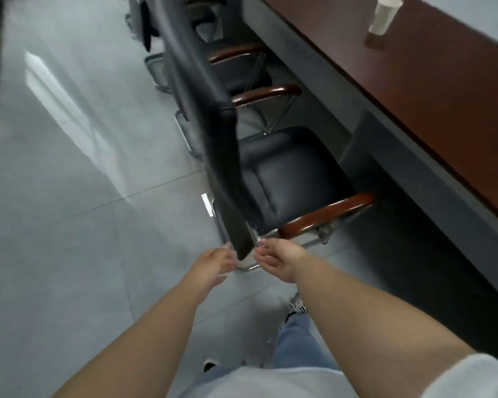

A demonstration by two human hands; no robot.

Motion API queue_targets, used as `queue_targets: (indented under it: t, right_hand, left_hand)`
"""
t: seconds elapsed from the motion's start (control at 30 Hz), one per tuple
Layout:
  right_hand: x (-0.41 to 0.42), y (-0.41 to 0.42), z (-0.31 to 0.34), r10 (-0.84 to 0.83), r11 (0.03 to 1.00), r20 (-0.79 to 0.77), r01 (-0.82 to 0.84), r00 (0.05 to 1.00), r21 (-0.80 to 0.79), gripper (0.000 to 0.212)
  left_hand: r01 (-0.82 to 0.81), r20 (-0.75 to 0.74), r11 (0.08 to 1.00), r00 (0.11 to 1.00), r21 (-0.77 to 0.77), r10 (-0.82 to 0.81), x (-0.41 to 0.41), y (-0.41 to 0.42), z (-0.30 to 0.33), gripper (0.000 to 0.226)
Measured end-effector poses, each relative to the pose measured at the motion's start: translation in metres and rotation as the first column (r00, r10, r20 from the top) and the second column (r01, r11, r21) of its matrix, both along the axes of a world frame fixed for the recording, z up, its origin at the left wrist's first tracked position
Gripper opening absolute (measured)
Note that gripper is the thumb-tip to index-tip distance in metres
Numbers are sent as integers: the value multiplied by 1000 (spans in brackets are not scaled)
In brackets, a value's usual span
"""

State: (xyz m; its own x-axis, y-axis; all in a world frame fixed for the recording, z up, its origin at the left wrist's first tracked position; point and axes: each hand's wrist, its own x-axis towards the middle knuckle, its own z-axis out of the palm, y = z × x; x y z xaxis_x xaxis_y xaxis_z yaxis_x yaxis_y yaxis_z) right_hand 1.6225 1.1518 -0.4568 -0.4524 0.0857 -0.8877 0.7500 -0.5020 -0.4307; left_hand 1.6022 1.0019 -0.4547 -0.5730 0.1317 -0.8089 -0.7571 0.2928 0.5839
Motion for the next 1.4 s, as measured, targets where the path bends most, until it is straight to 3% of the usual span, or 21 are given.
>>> queue_targets:
  t: [0.1, 0.3, 0.5, 0.67, 0.93, 1.1, 1.27, 1.4]
  right_hand:
    - [-10, -77, 24, 132, 991, -113, -135, 985, -17, 10]
    - [-51, -146, 72, 196, 978, -352, -210, 915, -2, 4]
    - [-98, -174, 107, 200, 979, -471, -193, 859, 63, 7]
    - [-150, -183, 113, 205, 977, -471, -151, 858, 150, 13]
    - [-255, -194, 155, 121, 993, -622, -98, 773, 72, 16]
    - [-302, -199, 158, 115, 992, -641, -60, 759, 107, 17]
    - [-355, -201, 157, 24, 988, -662, 81, 749, 128, 18]
    - [-396, -176, 193, -87, 945, -765, 296, 638, 139, 15]
  left_hand:
    - [-204, -63, 972, 975, 119, 212, 3, -71, 25, 19]
    - [-362, -186, 879, 884, 311, 430, -27, -130, 78, 18]
    - [-388, -268, 815, 807, 430, 526, -69, -149, 120, 17]
    - [-427, -288, 804, 776, 414, 560, -114, -155, 127, 15]
    - [-432, -362, 780, 710, 453, 604, -216, -148, 158, 17]
    - [-426, -399, 750, 655, 507, 642, -273, -159, 174, 18]
    - [-309, -395, 795, 738, 523, 547, -354, -156, 170, 19]
    - [-99, -374, 802, 846, 589, 379, -426, -118, 176, 20]
